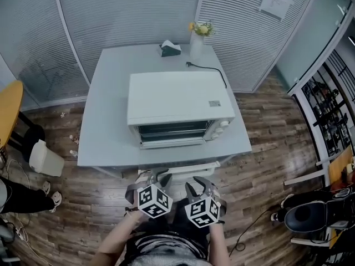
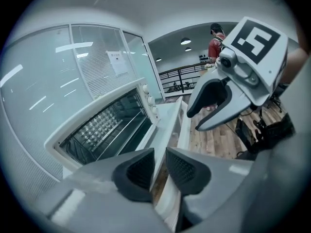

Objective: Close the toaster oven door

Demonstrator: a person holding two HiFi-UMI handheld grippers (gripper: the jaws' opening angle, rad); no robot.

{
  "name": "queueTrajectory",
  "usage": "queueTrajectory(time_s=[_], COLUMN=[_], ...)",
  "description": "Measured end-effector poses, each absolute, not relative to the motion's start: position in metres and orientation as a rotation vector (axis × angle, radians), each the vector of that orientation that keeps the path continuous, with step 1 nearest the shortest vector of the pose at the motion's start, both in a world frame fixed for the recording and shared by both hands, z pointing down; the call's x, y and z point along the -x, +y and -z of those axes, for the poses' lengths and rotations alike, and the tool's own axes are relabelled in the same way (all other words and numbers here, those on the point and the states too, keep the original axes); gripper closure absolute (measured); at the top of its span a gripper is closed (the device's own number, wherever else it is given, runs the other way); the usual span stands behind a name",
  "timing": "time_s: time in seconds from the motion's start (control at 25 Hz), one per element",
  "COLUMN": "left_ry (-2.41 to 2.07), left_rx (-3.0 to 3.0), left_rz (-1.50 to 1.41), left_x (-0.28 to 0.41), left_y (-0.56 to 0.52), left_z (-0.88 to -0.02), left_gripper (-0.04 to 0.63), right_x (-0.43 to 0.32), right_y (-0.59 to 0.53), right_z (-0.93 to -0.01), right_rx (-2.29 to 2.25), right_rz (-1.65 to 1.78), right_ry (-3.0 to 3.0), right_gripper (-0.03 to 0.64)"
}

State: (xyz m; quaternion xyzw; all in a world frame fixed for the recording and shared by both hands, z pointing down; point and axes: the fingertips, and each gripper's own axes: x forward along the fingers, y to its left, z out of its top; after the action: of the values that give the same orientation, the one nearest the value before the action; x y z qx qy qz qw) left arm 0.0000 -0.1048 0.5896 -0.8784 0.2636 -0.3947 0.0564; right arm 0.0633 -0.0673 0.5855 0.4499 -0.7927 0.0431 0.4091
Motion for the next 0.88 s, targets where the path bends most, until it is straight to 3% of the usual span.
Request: queueTrajectory(time_s=[0.28,0.44,0.6,0.88], left_ry=[0.798,0.808,0.805,0.836], left_rx=[2.645,2.624,2.614,2.642], left_rz=[1.164,1.146,1.147,1.088], left_x=[0.001,0.002,0.002,0.007], left_y=[-0.122,-0.134,-0.142,-0.151], left_z=[-0.571,-0.56,-0.555,-0.543], left_gripper=[0.511,0.511,0.511,0.511], right_x=[-0.062,-0.063,-0.061,-0.059], right_y=[-0.088,-0.101,-0.112,-0.129], right_z=[-0.591,-0.579,-0.577,-0.575], right_rx=[-0.996,-1.016,-0.977,-0.95], right_rz=[0.098,0.184,0.261,0.24], right_ry=[-1.859,-1.836,-1.772,-1.81], right_gripper=[0.485,0.515,0.472,0.48])
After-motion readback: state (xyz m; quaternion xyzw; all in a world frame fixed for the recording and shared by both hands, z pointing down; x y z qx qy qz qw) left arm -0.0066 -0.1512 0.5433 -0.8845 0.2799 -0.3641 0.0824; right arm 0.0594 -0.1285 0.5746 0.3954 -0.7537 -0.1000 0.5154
